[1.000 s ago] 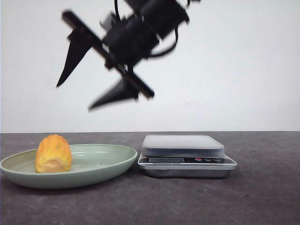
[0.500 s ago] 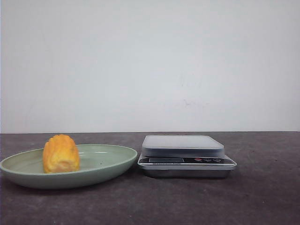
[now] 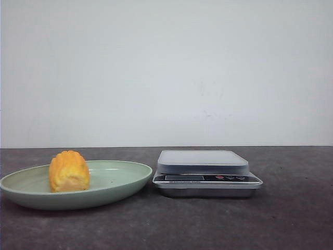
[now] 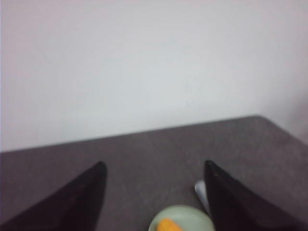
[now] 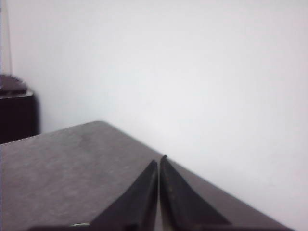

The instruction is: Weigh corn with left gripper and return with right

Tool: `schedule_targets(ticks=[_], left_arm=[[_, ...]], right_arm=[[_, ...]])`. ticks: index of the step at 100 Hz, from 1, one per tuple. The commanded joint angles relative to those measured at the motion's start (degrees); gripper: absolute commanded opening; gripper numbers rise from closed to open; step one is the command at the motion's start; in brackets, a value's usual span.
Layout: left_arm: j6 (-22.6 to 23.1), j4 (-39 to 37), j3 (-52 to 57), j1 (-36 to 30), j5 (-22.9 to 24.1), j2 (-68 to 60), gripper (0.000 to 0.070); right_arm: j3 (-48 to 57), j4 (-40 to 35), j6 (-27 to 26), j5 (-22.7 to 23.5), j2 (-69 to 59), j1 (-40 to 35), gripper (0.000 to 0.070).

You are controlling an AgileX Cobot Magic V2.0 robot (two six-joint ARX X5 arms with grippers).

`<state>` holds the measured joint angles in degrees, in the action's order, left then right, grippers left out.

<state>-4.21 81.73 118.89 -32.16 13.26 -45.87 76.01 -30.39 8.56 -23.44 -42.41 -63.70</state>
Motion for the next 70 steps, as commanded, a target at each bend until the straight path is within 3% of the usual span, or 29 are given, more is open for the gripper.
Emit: schedule_targets(ticks=[1, 9, 23, 40, 57, 70], left_arm=[[-1.77, 2.84, -1.05, -0.37, -0.28, 0.11, 0.0132], [-2.62, 2.84, -4.52, -0.37, -0.31, 0.46, 0.0001], [-2.97, 2.84, -10.14, -0.37, -1.86, 0.63, 0.0000], [-6.62, 2.84, -14.71, -0.37, -3.06, 0.57, 0.0000], [-14.88, 2.84, -15.65, -0.37, -3.45, 0.59, 0.0000], [-15.10, 2.84, -15.65, -0.37, -3.41, 0.59, 0.0000]], right_arm=[[-2.12, 0.33, 1.51, -0.70, 1.53, -0.68, 0.0000], [-5.90, 0.26, 1.03, -2.91, 4.57, -0.68, 0.0000], [-13.22, 0.31, 0.07, -6.25, 8.72, -0.68, 0.0000], [-16.04, -5.03, -8.17, -6.19, 9.66, -0.68, 0.0000], [-16.02, -5.64, -8.35, -6.16, 9.60, -0.68, 0.0000], [-16.02, -5.66, -8.35, -6.23, 9.62, -0.68, 0.0000]])
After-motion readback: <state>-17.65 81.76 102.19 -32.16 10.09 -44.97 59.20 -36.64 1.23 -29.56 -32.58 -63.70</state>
